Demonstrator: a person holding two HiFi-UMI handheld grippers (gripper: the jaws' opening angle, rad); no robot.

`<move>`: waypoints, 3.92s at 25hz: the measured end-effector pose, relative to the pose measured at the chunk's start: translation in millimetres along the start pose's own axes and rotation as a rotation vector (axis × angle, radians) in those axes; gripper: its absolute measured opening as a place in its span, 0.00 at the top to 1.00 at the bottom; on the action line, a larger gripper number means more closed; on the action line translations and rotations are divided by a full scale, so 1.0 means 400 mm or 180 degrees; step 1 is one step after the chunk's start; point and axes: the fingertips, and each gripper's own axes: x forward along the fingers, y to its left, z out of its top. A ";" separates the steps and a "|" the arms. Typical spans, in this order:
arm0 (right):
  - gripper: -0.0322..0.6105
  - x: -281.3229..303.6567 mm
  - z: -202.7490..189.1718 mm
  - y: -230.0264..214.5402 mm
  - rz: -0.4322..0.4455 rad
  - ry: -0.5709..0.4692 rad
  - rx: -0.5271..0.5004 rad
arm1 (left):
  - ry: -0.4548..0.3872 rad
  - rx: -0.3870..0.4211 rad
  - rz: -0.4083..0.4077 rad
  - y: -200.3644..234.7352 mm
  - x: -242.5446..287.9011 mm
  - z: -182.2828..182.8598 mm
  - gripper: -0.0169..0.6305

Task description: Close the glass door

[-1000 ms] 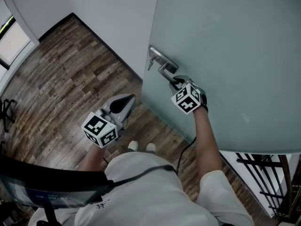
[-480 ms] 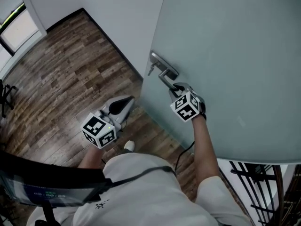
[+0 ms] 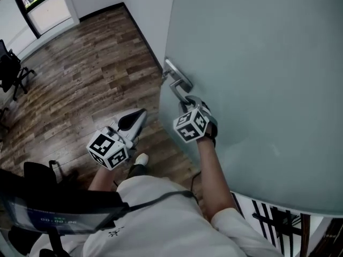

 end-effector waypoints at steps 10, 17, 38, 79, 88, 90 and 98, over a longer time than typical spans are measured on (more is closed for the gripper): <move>0.79 -0.105 0.063 0.120 0.0114 -0.0151 -0.0078 | -0.0158 -0.0119 0.0856 -0.147 -0.251 -0.041 0.97; 0.79 -0.127 0.086 0.212 0.0265 -0.0253 -0.0137 | -0.0182 -0.0172 0.1386 -0.177 -0.429 -0.085 0.97; 0.80 -0.249 0.138 0.454 0.0504 -0.0429 -0.0458 | -0.0417 -0.0168 0.1795 -0.292 -0.769 -0.103 0.97; 0.79 -0.612 0.105 0.892 0.1001 -0.0915 -0.1113 | -0.0631 -0.0151 0.2305 -0.769 -1.129 -0.188 0.97; 0.79 -0.679 0.074 0.968 0.1115 -0.1080 -0.1173 | -0.0600 -0.0179 0.2584 -0.872 -1.107 -0.248 0.97; 0.79 -0.696 0.072 0.984 0.1132 -0.1108 -0.1199 | -0.0598 -0.0180 0.2653 -0.896 -1.105 -0.256 0.97; 0.79 -0.773 0.041 1.050 0.1249 -0.1198 -0.1292 | -0.0585 -0.0221 0.3000 -1.027 -1.123 -0.295 0.97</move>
